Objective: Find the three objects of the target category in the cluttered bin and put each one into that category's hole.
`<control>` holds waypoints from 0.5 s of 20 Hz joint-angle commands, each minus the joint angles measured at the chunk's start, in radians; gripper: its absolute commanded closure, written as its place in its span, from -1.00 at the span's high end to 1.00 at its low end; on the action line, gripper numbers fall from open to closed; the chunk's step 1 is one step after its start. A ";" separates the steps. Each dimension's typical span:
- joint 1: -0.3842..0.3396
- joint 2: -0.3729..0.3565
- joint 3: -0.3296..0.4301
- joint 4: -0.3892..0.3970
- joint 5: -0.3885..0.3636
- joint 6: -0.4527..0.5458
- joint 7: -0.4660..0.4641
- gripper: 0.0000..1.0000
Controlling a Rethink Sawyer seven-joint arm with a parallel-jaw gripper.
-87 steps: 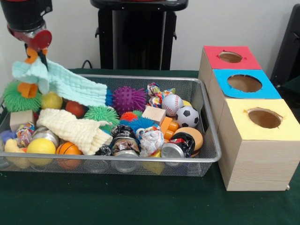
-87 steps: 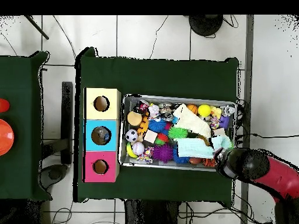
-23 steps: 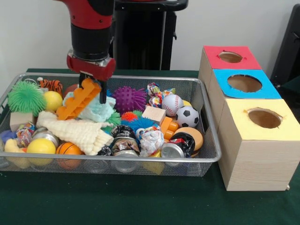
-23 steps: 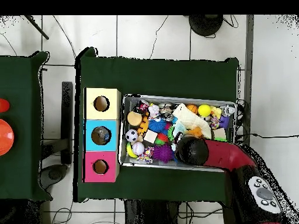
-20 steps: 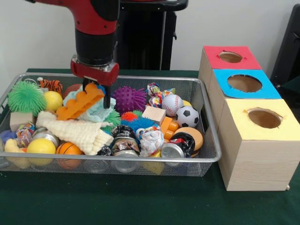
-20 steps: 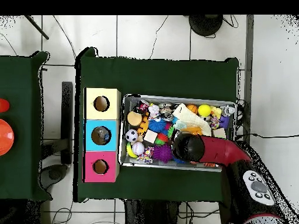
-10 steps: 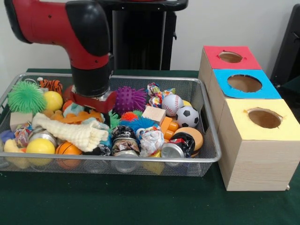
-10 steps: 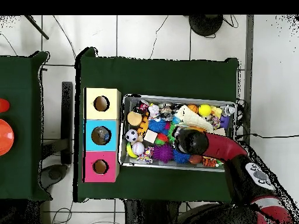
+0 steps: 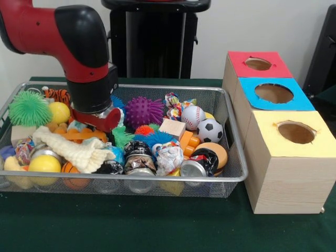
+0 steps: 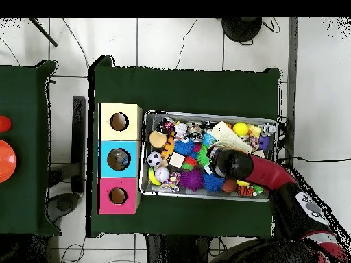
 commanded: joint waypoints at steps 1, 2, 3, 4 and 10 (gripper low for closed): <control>-0.004 0.272 0.157 -0.041 0.064 0.031 -0.002 1.00; -0.010 0.277 0.168 -0.031 0.081 0.045 0.000 1.00; -0.016 0.283 0.177 -0.027 0.094 0.056 -0.003 1.00; -0.022 0.292 0.187 -0.022 0.110 0.066 -0.003 1.00; -0.013 0.300 0.206 0.034 0.187 0.053 0.054 1.00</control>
